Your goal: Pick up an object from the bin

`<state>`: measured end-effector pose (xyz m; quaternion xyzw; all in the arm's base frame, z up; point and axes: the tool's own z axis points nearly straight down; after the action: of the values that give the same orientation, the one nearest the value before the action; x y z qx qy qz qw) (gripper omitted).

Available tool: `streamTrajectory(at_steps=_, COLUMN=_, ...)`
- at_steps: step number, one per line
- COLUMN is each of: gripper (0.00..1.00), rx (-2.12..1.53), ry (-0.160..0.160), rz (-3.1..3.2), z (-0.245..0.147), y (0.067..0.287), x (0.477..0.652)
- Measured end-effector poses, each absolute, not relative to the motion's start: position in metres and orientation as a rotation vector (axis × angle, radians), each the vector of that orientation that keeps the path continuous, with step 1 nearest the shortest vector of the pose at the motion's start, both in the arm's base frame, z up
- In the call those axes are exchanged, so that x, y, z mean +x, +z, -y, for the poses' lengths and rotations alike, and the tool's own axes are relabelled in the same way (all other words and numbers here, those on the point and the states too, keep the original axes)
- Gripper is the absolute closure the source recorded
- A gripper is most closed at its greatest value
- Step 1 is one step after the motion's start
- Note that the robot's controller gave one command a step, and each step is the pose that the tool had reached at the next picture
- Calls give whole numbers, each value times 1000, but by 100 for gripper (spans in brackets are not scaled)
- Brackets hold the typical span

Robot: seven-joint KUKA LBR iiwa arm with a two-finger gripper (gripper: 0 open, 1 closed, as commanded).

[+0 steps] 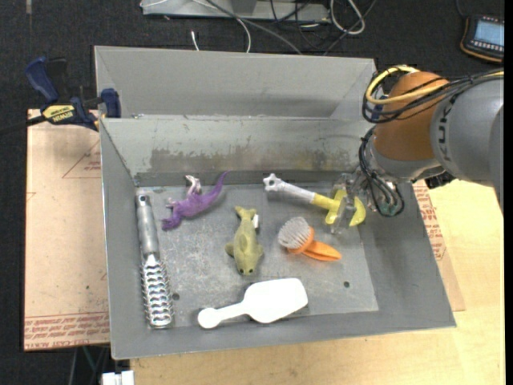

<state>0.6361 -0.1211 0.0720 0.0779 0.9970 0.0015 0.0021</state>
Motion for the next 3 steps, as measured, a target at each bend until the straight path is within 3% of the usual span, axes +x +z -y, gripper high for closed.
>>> streamTrajectory(at_steps=1, gripper=100, rx=244, ry=5, rz=-3128, z=121, y=72, x=636)
streamTrajectory(at_steps=3, gripper=100, rx=243, ry=6, rz=-3131, z=120, y=119, x=635)
